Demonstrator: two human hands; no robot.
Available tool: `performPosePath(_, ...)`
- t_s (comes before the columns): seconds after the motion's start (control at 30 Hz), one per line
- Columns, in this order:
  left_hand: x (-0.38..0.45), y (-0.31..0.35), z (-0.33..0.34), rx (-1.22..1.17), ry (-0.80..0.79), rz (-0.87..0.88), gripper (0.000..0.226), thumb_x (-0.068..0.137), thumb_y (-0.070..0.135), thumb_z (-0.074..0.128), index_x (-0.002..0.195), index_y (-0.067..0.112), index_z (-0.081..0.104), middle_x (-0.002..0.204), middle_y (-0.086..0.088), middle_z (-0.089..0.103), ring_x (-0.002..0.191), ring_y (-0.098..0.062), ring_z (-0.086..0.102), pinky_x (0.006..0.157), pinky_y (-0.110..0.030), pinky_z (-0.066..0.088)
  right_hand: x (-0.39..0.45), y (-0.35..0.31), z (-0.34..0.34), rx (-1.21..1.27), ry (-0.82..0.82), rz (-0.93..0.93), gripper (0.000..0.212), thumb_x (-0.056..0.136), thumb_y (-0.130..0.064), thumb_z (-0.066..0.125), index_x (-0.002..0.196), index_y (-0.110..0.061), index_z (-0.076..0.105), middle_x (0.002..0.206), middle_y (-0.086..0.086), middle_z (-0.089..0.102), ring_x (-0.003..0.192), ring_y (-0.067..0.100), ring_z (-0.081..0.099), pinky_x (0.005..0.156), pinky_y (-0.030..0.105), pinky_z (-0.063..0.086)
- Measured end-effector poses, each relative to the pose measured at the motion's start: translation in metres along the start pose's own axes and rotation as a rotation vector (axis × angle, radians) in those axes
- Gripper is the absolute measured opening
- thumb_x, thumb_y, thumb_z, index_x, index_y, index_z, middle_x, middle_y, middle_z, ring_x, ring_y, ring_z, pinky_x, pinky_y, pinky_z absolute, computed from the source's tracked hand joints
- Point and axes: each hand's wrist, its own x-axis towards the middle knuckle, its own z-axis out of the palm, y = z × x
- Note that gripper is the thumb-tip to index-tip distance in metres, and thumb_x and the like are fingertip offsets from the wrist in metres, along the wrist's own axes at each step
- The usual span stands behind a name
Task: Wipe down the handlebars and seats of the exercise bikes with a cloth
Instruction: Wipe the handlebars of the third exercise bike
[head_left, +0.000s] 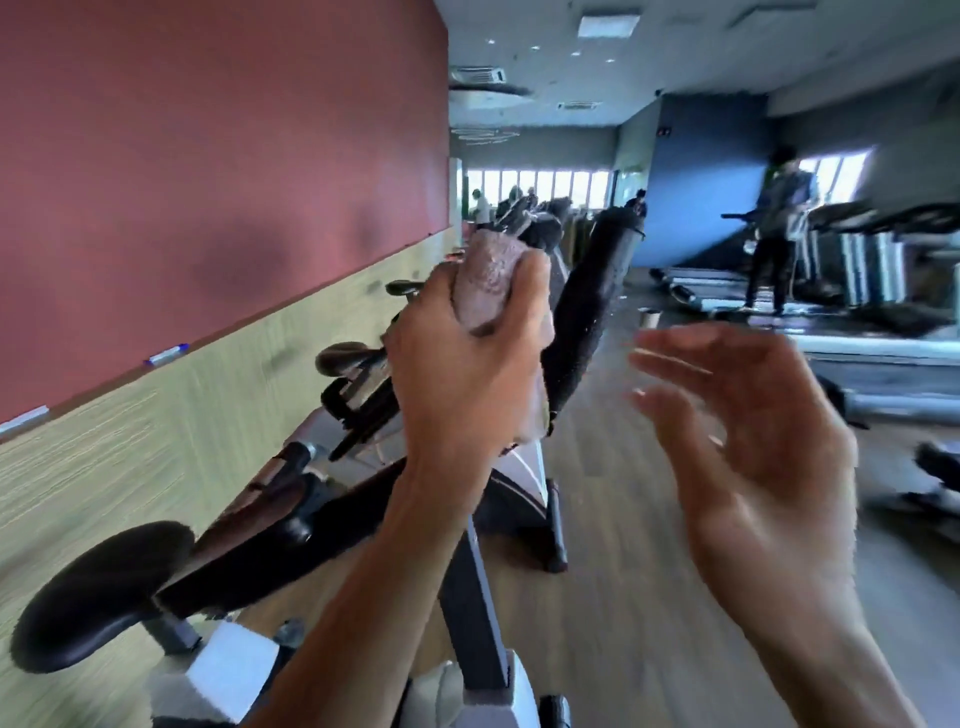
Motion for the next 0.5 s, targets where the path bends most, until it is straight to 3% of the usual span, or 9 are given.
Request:
performPosePath(0.07, 0.011, 0.011, 0.02, 0.05, -0.095, -0.003, 0.051, 0.094, 0.069, 0.047, 0.088, 0.021, 0.061, 0.076, 0.007, 0.067, 0.072, -0.009, 0.063, 0.069, -0.031, 0.052, 0.025, -0.007, -0.009, -0.188, 0.03, -0.123, 0.019, 0.097, -0.002, 0.057, 0.113, -0.01, 0.062, 0.114, -0.002, 0.072, 0.114, 0.012, 0.067, 0.093, 0.025, 0.053)
performPosePath(0.13, 0.013, 0.021, 0.042, 0.129, -0.206, 0.028, 0.069, 0.092, 0.076, 0.019, 0.099, 0.019, 0.059, 0.095, -0.001, 0.07, 0.089, -0.019, 0.064, 0.08, -0.038, 0.049, 0.056, -0.011, -0.011, -0.384, 0.003, -0.178, 0.03, 0.096, -0.007, 0.05, 0.122, -0.011, 0.063, 0.121, -0.004, 0.069, 0.119, 0.008, 0.063, 0.103, 0.029, 0.049)
performPosePath(0.2, 0.01, 0.019, 0.055, 0.243, -0.179, 0.178, 0.067, 0.099, 0.067, 0.021, 0.105, 0.014, 0.061, 0.103, -0.009, 0.07, 0.097, -0.029, 0.064, 0.081, -0.042, 0.045, 0.08, -0.014, -0.011, -0.527, -0.074, -0.123, 0.042, 0.092, -0.012, 0.047, 0.13, -0.017, 0.064, 0.128, -0.008, 0.068, 0.125, 0.005, 0.06, 0.111, 0.038, 0.046)
performPosePath(0.27, 0.006, 0.007, 0.056, 0.307, -0.184, 0.317, 0.055, 0.103, 0.055, 0.037, 0.114, 0.007, 0.062, 0.104, -0.013, 0.07, 0.094, -0.033, 0.066, 0.077, -0.044, 0.048, 0.093, -0.017, -0.012, -0.662, -0.183, -0.085, 0.053, 0.088, -0.01, 0.045, 0.136, -0.019, 0.064, 0.13, -0.01, 0.068, 0.124, -0.001, 0.059, 0.112, 0.035, 0.045)
performPosePath(0.3, 0.002, -0.002, 0.054, 0.347, -0.204, 0.353, 0.055, 0.103, 0.052, 0.04, 0.12, 0.005, 0.06, 0.106, -0.014, 0.069, 0.094, -0.033, 0.067, 0.077, -0.044, 0.05, 0.096, -0.022, -0.011, -0.732, -0.239, -0.069, 0.057, 0.086, -0.006, 0.044, 0.139, -0.019, 0.063, 0.129, -0.013, 0.068, 0.116, -0.007, 0.061, 0.107, 0.028, 0.048)
performPosePath(0.37, -0.011, -0.017, 0.042, 0.437, -0.205, 0.382, 0.055, 0.102, 0.05, 0.042, 0.123, 0.003, 0.059, 0.105, -0.014, 0.068, 0.09, -0.03, 0.068, 0.073, -0.04, 0.052, 0.099, -0.029, -0.012, -0.836, -0.312, -0.024, 0.061, 0.088, 0.007, 0.043, 0.14, -0.017, 0.061, 0.104, -0.027, 0.07, 0.076, -0.016, 0.06, 0.078, 0.005, 0.045)
performPosePath(0.4, -0.017, -0.02, 0.035, 0.493, -0.21, 0.394, 0.054, 0.102, 0.05, 0.043, 0.121, 0.002, 0.06, 0.103, -0.013, 0.068, 0.086, -0.029, 0.068, 0.069, -0.038, 0.052, 0.101, -0.032, -0.013, -0.862, -0.319, -0.013, 0.062, 0.089, 0.012, 0.042, 0.14, -0.017, 0.061, 0.085, -0.035, 0.067, 0.058, -0.011, 0.054, 0.064, 0.003, 0.04)
performPosePath(0.43, -0.021, -0.022, 0.032, 0.545, -0.225, 0.406, 0.054, 0.103, 0.05, 0.043, 0.119, 0.002, 0.06, 0.099, -0.013, 0.067, 0.083, -0.028, 0.068, 0.066, -0.037, 0.052, 0.102, -0.034, -0.014, -0.879, -0.327, -0.003, 0.062, 0.09, 0.012, 0.042, 0.14, -0.019, 0.061, 0.078, -0.038, 0.066, 0.053, -0.006, 0.052, 0.061, 0.004, 0.038)
performPosePath(0.5, -0.018, -0.019, 0.034, 0.583, -0.237, 0.423, 0.053, 0.103, 0.051, 0.042, 0.114, 0.002, 0.06, 0.094, -0.013, 0.066, 0.076, -0.027, 0.067, 0.061, -0.037, 0.05, 0.102, -0.037, -0.01, -0.903, -0.354, -0.011, 0.064, 0.087, 0.003, 0.043, 0.142, -0.025, 0.059, 0.107, -0.019, 0.076, 0.063, 0.006, 0.06, 0.066, 0.017, 0.047)
